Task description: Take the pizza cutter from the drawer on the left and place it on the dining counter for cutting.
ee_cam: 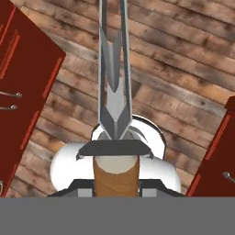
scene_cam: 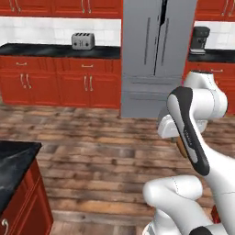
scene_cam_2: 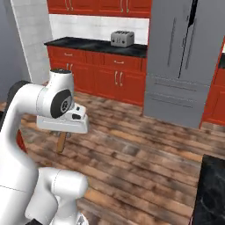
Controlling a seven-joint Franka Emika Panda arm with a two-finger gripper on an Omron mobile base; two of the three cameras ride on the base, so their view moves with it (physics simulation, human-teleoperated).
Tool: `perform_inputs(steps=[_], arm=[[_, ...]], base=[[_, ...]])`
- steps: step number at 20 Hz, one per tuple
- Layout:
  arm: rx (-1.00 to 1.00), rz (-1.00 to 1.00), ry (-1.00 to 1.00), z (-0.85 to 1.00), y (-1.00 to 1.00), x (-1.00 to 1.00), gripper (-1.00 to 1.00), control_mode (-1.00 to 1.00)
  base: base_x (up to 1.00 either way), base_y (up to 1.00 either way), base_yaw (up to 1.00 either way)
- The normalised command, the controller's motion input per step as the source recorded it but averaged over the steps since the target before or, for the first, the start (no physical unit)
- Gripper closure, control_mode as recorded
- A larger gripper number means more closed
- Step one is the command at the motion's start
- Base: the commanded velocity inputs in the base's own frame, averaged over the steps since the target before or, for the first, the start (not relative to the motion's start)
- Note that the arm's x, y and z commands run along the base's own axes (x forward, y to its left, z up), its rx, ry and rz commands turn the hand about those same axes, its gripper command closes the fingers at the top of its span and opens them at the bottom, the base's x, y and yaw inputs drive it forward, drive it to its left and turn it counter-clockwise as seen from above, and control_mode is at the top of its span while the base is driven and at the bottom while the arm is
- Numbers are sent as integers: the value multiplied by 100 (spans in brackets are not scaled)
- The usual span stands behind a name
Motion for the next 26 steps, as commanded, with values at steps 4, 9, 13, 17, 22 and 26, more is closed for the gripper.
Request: perform_inputs(steps=[4,9,13,17,22,26], arm=[[0,0,0,0,0,0,100,100],[0,0,0,0,0,0,100,100],[0,0,0,0,0,0,100,100],[0,0,0,0,0,0,100,100],[0,0,0,0,0,0,100,100],[0,0,0,0,0,0,100,100]], base=[[9,39,-87],[18,48,-84],[19,50,-84],[20,51,-84],[25,58,-80],[31,42,-70]])
